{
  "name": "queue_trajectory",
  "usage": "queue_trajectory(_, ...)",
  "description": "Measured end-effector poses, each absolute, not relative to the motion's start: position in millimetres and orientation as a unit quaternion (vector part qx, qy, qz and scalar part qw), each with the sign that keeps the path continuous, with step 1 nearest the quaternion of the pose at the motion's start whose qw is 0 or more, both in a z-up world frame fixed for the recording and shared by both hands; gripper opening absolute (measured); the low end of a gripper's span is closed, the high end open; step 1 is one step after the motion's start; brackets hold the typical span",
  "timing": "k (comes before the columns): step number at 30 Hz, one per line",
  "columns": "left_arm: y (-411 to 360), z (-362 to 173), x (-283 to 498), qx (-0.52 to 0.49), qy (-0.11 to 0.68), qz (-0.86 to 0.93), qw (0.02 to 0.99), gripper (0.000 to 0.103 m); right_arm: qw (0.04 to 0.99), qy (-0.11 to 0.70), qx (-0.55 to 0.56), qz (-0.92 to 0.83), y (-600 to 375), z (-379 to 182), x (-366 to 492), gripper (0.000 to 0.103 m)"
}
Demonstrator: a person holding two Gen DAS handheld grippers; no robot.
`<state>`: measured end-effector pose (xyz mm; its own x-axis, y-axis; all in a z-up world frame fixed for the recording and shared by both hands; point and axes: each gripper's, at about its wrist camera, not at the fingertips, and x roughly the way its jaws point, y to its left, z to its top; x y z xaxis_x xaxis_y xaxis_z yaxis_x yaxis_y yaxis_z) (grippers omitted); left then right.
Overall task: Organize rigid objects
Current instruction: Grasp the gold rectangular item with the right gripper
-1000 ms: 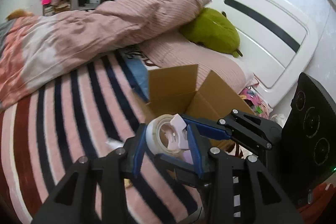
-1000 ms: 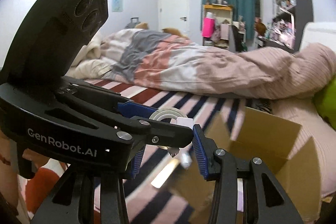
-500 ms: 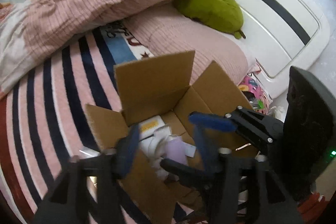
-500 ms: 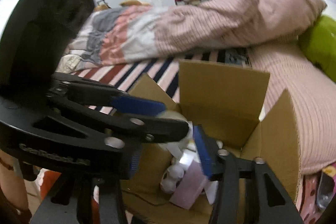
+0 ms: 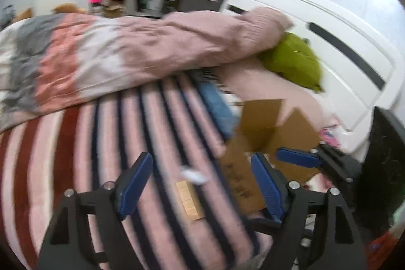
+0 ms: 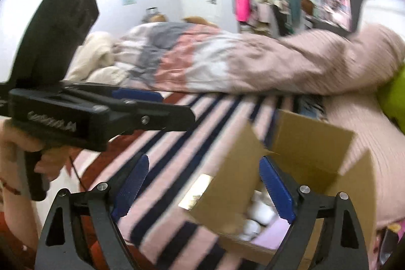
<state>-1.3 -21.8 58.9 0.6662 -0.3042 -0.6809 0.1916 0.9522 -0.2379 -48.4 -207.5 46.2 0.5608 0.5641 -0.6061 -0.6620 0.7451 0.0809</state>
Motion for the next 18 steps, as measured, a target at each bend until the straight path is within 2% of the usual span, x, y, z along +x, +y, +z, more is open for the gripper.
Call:
queue_trajectory(10,68.6,-10.4,-45.4,-0.106,0.386,-0.046,0.915,0.077,0.822,0.375,-0.083,0.42,-115.7,-22.6,-59.6,0.089)
queue_trajectory(14,74.8,-35.7,-51.3,-0.119,0.393,-0.05,0.91,0.077,0.835,0.414,-0.064,0.357,-119.4,-65.6,-44.0,0.088)
queue_trajectory(15,74.6,-41.5,-51.5,-0.12,0.396,-0.051,0.909,0.077,0.841,0.419,-0.067,0.336,-122.4,-74.3,-40.3,0.086)
queue_trajectory(17,71.6,-48.6,-49.7,-0.123,0.402,-0.054,0.906,0.077,0.851,0.434,-0.079,0.286,-128.1,-92.1,-32.3,0.072)
queue_trajectory(18,70.6,-53.2,-48.8,-0.127,0.405,-0.058,0.904,0.077,0.852,0.444,-0.082,0.264,-130.6,-100.6,-26.9,0.068)
